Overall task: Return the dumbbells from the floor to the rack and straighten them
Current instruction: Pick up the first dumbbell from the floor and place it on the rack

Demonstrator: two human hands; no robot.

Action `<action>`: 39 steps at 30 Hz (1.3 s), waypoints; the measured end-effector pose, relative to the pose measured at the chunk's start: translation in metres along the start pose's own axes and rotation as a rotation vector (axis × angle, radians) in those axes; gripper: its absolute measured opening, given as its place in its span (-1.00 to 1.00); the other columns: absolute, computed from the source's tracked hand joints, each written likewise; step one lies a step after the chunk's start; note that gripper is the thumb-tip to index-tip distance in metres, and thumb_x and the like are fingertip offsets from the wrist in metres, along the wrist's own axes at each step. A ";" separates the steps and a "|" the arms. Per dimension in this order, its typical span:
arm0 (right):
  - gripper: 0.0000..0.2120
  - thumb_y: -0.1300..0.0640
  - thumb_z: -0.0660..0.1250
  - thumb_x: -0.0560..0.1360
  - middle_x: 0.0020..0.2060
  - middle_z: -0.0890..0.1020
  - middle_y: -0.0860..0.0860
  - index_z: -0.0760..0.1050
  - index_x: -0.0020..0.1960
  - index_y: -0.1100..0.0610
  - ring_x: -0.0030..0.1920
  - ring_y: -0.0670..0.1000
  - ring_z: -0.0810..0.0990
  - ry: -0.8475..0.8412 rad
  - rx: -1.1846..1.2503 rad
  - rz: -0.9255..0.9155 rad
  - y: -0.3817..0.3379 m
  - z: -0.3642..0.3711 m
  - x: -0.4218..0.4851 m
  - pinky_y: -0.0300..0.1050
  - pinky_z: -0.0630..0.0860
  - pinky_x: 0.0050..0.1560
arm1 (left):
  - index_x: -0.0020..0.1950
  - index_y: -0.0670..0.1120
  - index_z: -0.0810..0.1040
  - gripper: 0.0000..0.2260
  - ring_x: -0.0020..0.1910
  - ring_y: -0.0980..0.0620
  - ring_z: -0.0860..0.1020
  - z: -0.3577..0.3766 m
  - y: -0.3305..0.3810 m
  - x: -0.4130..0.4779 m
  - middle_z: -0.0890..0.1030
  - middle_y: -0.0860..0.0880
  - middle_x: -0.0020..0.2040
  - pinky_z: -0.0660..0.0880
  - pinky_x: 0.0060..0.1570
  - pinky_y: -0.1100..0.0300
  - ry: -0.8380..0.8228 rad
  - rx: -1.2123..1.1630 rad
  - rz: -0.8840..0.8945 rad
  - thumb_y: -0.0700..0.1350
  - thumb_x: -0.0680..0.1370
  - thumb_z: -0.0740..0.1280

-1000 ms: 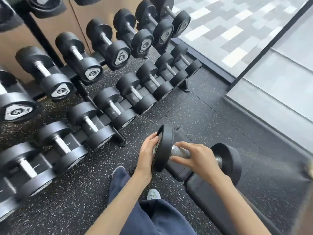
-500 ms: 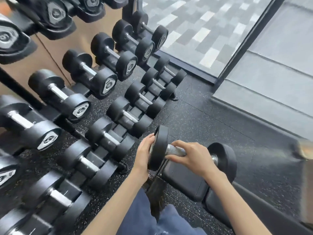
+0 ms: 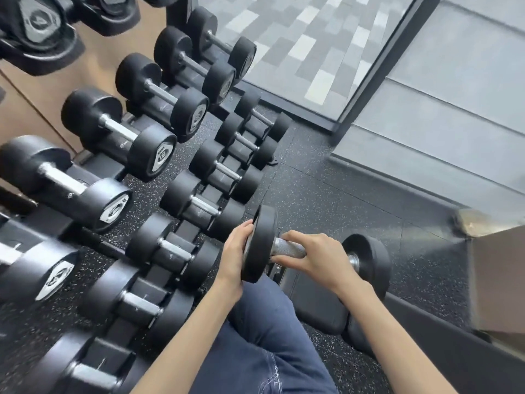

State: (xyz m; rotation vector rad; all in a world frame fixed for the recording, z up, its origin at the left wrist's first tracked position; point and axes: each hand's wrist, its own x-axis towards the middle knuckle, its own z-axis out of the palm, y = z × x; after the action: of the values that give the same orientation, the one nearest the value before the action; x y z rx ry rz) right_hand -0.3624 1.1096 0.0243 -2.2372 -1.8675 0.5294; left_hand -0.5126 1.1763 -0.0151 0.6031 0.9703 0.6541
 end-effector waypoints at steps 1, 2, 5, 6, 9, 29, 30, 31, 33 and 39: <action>-0.39 -0.53 0.08 0.22 -0.31 0.61 -0.04 0.48 0.06 -0.16 -0.22 0.06 0.58 0.005 0.005 0.007 0.000 0.001 0.003 -0.13 0.34 -0.31 | 0.29 -0.35 0.39 -0.53 -0.02 -0.11 0.47 -0.001 0.001 0.004 0.49 -0.21 0.06 0.41 -0.04 0.06 -0.011 0.002 -0.009 -0.02 0.54 0.24; -0.36 -0.54 0.04 0.20 -0.31 0.61 -0.05 0.47 0.05 -0.17 -0.22 0.06 0.58 0.008 0.006 0.013 -0.001 0.002 0.005 -0.13 0.32 -0.32 | 0.28 -0.36 0.40 -0.54 -0.04 -0.10 0.48 -0.002 0.002 0.008 0.49 -0.20 0.05 0.41 -0.04 0.07 -0.023 0.006 -0.016 -0.02 0.55 0.23; -0.40 -0.53 0.08 0.23 -0.30 0.62 -0.05 0.47 0.05 -0.16 -0.22 0.03 0.58 0.018 0.002 0.030 0.000 0.003 0.017 -0.14 0.28 -0.32 | 0.28 -0.38 0.39 -0.56 -0.03 -0.11 0.49 -0.004 0.006 0.023 0.50 -0.23 0.04 0.42 0.00 0.05 -0.046 0.018 -0.018 -0.05 0.57 0.21; -0.41 -0.52 0.10 0.23 -0.29 0.62 -0.06 0.48 0.05 -0.16 -0.22 0.03 0.58 0.023 0.000 0.036 0.001 0.003 0.021 -0.15 0.28 -0.32 | 0.29 -0.37 0.39 -0.56 0.01 -0.14 0.48 -0.003 0.009 0.028 0.49 -0.25 0.08 0.42 0.05 0.00 -0.043 0.022 -0.023 -0.05 0.57 0.21; -0.40 -0.51 0.11 0.24 -0.28 0.63 -0.06 0.49 0.06 -0.15 -0.21 0.04 0.59 0.021 -0.004 0.042 0.005 0.002 0.039 -0.15 0.28 -0.31 | 0.30 -0.29 0.44 -0.59 0.18 -0.25 0.47 -0.002 0.018 0.045 0.49 -0.30 0.23 0.36 0.26 -0.14 -0.021 0.019 -0.046 -0.04 0.56 0.24; -0.48 -0.46 0.17 0.30 -0.26 0.60 -0.08 0.45 0.08 -0.14 -0.16 0.04 0.58 -0.096 0.026 -0.052 0.110 -0.044 0.302 -0.13 0.32 -0.29 | 0.28 -0.25 0.47 -0.57 0.04 -0.13 0.51 0.080 0.122 0.278 0.54 -0.23 0.10 0.42 0.07 0.02 0.132 0.041 -0.089 0.00 0.53 0.25; -0.48 -0.46 0.18 0.30 -0.30 0.57 -0.09 0.46 0.08 -0.14 -0.17 0.04 0.58 -0.097 0.033 -0.054 0.115 -0.051 0.316 -0.13 0.31 -0.29 | 0.29 -0.25 0.46 -0.57 0.06 -0.13 0.50 0.087 0.130 0.289 0.54 -0.23 0.11 0.42 0.08 0.02 0.141 0.036 -0.088 0.00 0.53 0.26; -0.48 -0.45 0.18 0.30 -0.34 0.52 -0.11 0.47 0.07 -0.13 -0.19 0.04 0.58 -0.100 0.034 -0.061 0.118 -0.059 0.329 -0.14 0.31 -0.30 | 0.28 -0.24 0.48 -0.58 0.06 -0.12 0.51 0.093 0.138 0.297 0.54 -0.21 0.10 0.43 0.06 0.04 0.142 0.031 -0.085 0.01 0.53 0.26; -0.49 -0.45 0.19 0.30 -0.37 0.47 -0.14 0.47 0.07 -0.14 -0.21 0.03 0.57 -0.115 0.022 -0.086 0.124 -0.071 0.352 -0.14 0.29 -0.31 | 0.15 -0.18 0.56 -0.62 -0.02 -0.09 0.54 0.102 0.150 0.311 0.57 -0.19 0.02 0.45 -0.01 0.06 0.133 0.031 -0.081 0.06 0.49 0.28; -0.51 -0.44 0.20 0.32 -0.35 0.50 -0.13 0.46 0.07 -0.14 -0.23 0.02 0.57 -0.144 -0.024 -0.134 0.134 -0.096 0.401 -0.14 0.34 -0.32 | 0.12 -0.19 0.58 -0.68 -0.02 -0.13 0.56 0.120 0.175 0.345 0.59 -0.21 0.02 0.46 0.07 -0.06 0.186 -0.055 -0.086 0.00 0.52 0.26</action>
State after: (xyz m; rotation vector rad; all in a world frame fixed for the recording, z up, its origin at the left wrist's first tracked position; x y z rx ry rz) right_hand -0.1445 1.4835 0.0024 -2.1205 -2.0857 0.6642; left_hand -0.3058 1.5240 -0.0246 0.4554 1.1418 0.6666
